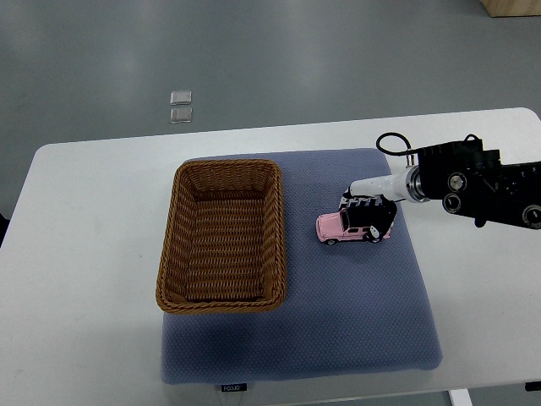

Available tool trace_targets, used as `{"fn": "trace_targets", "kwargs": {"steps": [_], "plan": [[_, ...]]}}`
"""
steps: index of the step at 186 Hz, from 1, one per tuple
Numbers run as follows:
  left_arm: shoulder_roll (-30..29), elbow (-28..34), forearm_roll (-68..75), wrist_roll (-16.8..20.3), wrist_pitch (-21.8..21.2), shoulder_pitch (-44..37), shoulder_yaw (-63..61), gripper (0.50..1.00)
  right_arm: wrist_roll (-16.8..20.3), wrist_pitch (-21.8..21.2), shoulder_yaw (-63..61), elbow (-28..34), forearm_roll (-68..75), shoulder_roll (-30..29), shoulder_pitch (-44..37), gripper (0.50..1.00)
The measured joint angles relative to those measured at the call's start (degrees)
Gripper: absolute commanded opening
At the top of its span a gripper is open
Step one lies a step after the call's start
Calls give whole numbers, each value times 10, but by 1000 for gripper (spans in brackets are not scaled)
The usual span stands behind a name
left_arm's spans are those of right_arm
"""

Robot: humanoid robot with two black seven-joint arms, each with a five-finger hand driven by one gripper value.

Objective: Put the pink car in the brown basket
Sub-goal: 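Lift the SUV with the right hand and carry it over the basket, then lower the SUV into the basket and open the right hand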

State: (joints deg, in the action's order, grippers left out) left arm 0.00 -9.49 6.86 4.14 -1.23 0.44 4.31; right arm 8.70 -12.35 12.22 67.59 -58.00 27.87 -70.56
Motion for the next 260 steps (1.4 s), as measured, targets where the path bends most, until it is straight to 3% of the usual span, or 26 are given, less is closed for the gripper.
{"fn": "trace_targets", "kwargs": {"steps": [13, 99, 163, 195, 260], "plan": [[0, 0, 0, 0, 0, 0, 0, 1000, 0, -2, 0, 0, 1, 0, 0, 500], [0, 0, 0, 0, 0, 0, 0, 1000, -3, -20, -6, 6, 13, 31, -28, 500], [0, 0, 0, 0, 0, 0, 0, 1000, -7, -25, -9, 7, 22, 37, -108, 500], [0, 0, 0, 0, 0, 0, 0, 1000, -8, -25, -21, 7, 43, -17, -146, 500], [0, 0, 0, 0, 0, 0, 0, 1000, -8, -14, -22, -29, 83, -193, -155, 500]]}}
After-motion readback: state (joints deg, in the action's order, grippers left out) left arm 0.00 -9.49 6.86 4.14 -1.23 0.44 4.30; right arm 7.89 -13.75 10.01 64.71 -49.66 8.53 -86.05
